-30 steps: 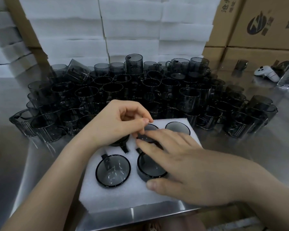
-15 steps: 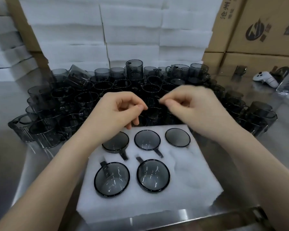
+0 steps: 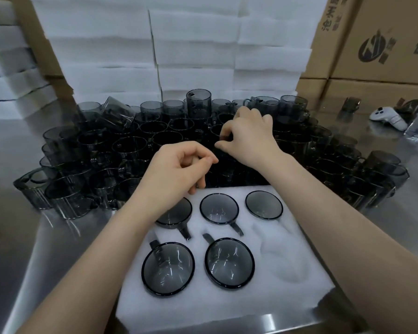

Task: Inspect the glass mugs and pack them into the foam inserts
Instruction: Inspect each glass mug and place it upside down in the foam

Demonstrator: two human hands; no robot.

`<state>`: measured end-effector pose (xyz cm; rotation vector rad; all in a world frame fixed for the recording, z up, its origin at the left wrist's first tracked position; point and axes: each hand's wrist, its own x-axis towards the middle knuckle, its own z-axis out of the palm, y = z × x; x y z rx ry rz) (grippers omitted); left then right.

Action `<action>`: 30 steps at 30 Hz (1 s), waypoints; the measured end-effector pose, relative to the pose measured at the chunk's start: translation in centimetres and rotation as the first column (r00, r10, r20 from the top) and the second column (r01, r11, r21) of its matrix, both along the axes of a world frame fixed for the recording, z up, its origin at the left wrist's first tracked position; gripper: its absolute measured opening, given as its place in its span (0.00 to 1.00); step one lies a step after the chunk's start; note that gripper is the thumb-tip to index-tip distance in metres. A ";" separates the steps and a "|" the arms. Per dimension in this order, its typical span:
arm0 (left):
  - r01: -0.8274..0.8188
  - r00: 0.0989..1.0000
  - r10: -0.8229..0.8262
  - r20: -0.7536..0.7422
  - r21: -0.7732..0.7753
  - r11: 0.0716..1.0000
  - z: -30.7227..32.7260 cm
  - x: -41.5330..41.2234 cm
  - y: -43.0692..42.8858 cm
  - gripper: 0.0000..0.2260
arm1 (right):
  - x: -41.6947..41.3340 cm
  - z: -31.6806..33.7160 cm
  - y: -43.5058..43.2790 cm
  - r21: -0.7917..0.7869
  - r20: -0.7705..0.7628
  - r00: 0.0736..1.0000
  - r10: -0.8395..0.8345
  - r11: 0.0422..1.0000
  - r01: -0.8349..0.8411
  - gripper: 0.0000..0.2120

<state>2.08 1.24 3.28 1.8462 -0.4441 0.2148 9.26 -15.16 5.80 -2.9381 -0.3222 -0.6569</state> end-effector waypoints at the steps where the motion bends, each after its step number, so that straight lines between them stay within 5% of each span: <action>1: -0.009 1.000 0.009 0.009 -0.008 1.000 0.0 0.0 0.0 0.07 | -0.1 -0.1 -0.1 0.008 0.009 1.000 0.004 1.000 -0.004 0.09; 7: -0.162 0.986 0.166 0.024 -0.119 0.980 0.0 0.3 -0.1 0.10 | -1.9 1.4 -0.6 0.259 0.092 0.985 0.147 0.952 -0.166 0.06; 11: -0.130 0.990 0.135 0.040 -0.116 0.985 0.0 0.5 -0.3 0.33 | -4.4 2.4 0.6 0.450 0.147 0.916 0.374 0.799 -0.399 0.06; 16: -0.023 0.999 0.022 0.027 0.012 1.000 -0.2 0.6 -0.6 0.57 | -4.9 1.8 1.5 0.505 0.121 0.881 0.457 0.735 -0.451 0.03; 21: -0.231 0.955 0.216 0.202 0.057 0.971 -0.3 0.6 -0.7 0.46 | -4.5 1.1 0.5 0.807 0.060 0.737 0.674 0.402 -0.433 0.16; 24: -0.277 0.932 0.269 0.242 0.002 0.961 -0.1 0.4 -0.5 0.36 | -4.2 0.6 0.3 0.860 0.052 0.704 0.708 0.327 -0.392 0.29; 30: -0.306 0.911 0.296 0.289 -0.009 0.952 0.0 0.1 -0.6 0.30 | -4.2 -0.1 0.5 0.959 0.017 0.642 0.766 0.168 -0.226 0.22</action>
